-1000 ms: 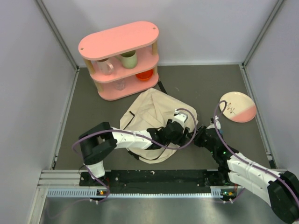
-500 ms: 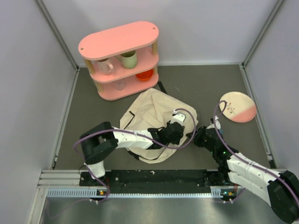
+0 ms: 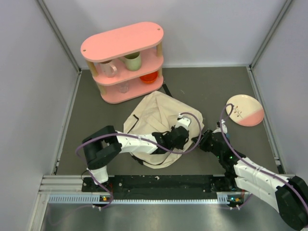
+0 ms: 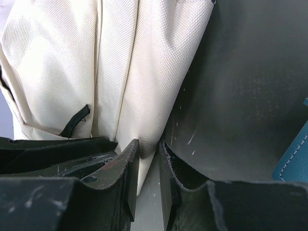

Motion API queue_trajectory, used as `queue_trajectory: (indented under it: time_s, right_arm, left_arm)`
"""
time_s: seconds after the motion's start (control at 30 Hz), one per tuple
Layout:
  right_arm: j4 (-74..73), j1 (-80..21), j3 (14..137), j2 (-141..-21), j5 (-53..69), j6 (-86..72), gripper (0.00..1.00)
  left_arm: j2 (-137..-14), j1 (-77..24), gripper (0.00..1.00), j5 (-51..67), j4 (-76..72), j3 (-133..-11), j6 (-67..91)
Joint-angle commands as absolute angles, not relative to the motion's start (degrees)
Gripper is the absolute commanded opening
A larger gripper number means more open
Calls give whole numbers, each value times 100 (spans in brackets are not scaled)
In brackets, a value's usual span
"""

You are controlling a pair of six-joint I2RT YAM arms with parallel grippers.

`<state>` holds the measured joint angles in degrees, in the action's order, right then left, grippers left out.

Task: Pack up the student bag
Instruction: Zip the student bag at the center of the board.

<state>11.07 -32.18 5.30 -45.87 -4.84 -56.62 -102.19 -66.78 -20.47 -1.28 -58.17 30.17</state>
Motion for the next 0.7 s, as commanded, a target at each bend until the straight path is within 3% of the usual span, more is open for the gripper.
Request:
queue_trajectory:
  time_s: [0.0,0.5,0.67]
  right_arm:
    - [1257,-3208,738,-4588,-483,-5616,23]
    - [1248,-3208,756,-4588,-510,-5608,23]
    - [1248,-3199,765,-4597,-501,-5607,23]
  left_arm:
    - [-10336,-6645,36,-2048,-79,-5713,2901]
    - [-10529,-6618,25,-1670,-79,-5687,2628]
    - [-10573,-6609,15,-1521,-105,-5643,2637]
